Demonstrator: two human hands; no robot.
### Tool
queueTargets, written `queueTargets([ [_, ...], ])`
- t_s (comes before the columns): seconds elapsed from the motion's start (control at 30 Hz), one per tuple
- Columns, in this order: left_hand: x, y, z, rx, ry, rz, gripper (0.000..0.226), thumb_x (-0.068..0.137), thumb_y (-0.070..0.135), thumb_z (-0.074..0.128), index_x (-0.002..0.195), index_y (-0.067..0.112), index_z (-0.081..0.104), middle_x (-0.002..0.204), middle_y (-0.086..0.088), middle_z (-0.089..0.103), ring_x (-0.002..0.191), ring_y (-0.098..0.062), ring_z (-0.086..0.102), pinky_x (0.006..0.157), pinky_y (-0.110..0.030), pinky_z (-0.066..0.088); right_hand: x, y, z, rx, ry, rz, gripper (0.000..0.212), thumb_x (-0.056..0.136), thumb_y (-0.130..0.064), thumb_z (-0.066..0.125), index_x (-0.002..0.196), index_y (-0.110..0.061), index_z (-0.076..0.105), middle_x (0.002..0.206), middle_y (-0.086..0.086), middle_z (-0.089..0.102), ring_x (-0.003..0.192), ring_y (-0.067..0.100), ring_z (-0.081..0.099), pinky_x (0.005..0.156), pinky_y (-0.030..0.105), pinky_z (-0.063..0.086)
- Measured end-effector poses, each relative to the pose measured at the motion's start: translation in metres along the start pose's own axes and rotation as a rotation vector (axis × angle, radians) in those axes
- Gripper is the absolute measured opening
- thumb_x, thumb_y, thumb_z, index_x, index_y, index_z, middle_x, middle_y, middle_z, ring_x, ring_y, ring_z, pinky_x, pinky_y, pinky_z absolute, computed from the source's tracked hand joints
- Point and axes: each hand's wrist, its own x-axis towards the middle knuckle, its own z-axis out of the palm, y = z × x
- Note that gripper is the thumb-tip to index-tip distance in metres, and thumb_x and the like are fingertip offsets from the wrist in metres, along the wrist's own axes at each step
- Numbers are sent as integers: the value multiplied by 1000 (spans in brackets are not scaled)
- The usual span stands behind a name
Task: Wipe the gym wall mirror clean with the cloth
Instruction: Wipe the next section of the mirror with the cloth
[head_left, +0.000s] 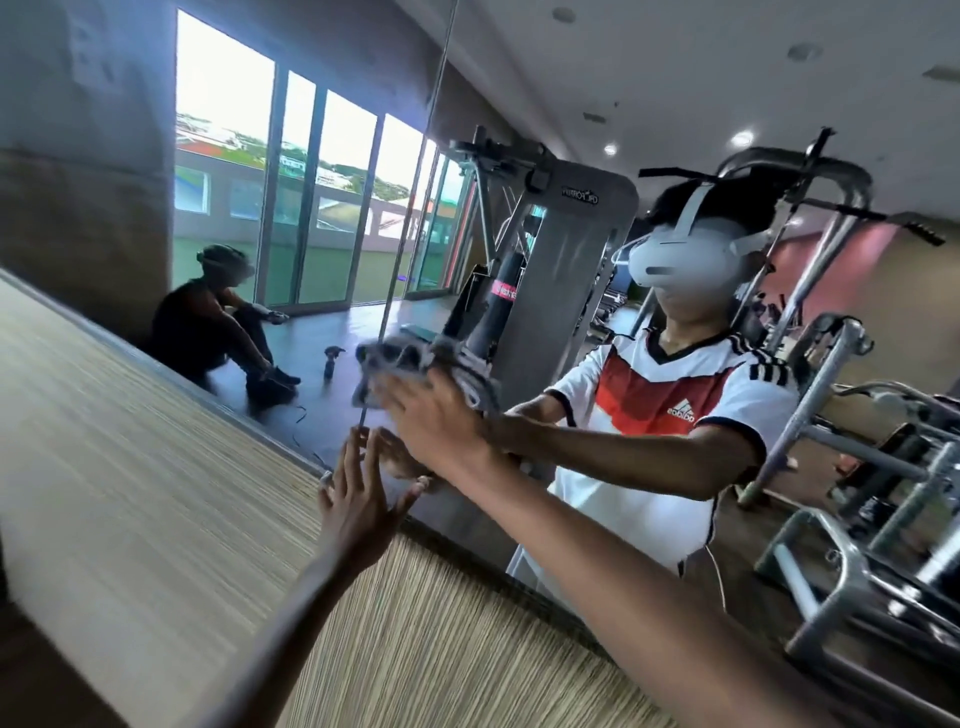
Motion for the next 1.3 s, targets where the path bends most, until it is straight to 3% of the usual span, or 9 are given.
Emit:
queueTargets([
  [0.07, -1, -5, 2, 29, 1, 3, 116, 69, 95, -2, 159, 21, -10, 160, 0, -27, 148, -15, -12, 120, -56, 7, -11, -11, -2, 46, -40, -109, 62, 88, -55, 62, 144, -33, 50, 146, -19, 51, 129, 2, 50, 100, 34, 26],
  [0.3, -18, -31, 18, 67, -23, -78, 111, 69, 90, -8, 156, 21, -15, 156, 7, -29, 147, -8, -11, 119, -51, 1, -26, 37, 4, 250, 48, -50, 42, 106, -18, 37, 148, -19, 47, 157, -4, 40, 145, 15, 30, 114, 35, 10],
  [0.4, -24, -47, 21, 114, -10, -92, 112, 71, 87, -22, 158, 20, -1, 161, 10, -12, 152, -10, -2, 118, -48, -3, 10, 27, -8, 93, 251, 139, 48, 102, -23, 38, 151, -25, 41, 157, -9, 38, 142, 7, 37, 110, 38, 22],
  [0.5, -29, -61, 12, 177, -55, -63, 93, 90, 75, -8, 158, 19, 23, 163, 6, 19, 149, -20, 27, 114, -55, 10, 20, -18, -2, 85, 74, 8, 62, 103, -26, 44, 158, -20, 17, 166, -5, 16, 150, 11, 22, 115, 46, 16],
  [0.6, -31, -71, 4, 265, -51, 21, 74, 102, 61, 12, 147, 15, 48, 152, -2, 47, 135, -28, 50, 107, -56, 22, -10, -46, 16, 31, -71, -236, 62, 92, -38, 61, 150, -27, 43, 150, -16, 47, 130, 4, 50, 105, 42, 14],
  [0.77, -27, -74, 5, 320, -59, 65, 74, 87, 52, 38, 150, 12, 41, 156, -4, 40, 139, -28, 40, 103, -64, 33, -48, 0, 27, 77, 59, -140, 53, 95, -24, 56, 147, -18, 48, 146, -8, 53, 137, 14, 46, 118, 44, 14],
  [0.93, -30, -78, 4, 383, -61, 90, 79, 80, 44, 51, 151, 14, 38, 158, -4, 37, 141, -26, 35, 104, -65, 31, 6, -3, 6, 82, 52, 98, 43, 85, -42, 62, 128, -36, 67, 133, -21, 61, 122, -1, 57, 102, 33, 21],
  [1.1, -31, -74, -3, 437, -67, 97, 91, 64, 30, 76, 148, 14, 46, 153, -4, 44, 133, -31, 52, 109, -56, 13, -16, -70, 21, -153, -71, -119, 65, 98, -34, 46, 157, -16, 26, 160, -2, 35, 146, 18, 33, 115, 60, -11],
  [1.3, -29, -80, 2, 388, -63, 122, 91, 68, 31, 67, 152, 12, 38, 158, -6, 35, 136, -31, 49, 110, -55, 10, -84, -19, 31, -59, -28, -271, 60, 76, -36, 78, 132, -23, 64, 131, -11, 65, 122, 10, 60, 119, 44, 12],
])
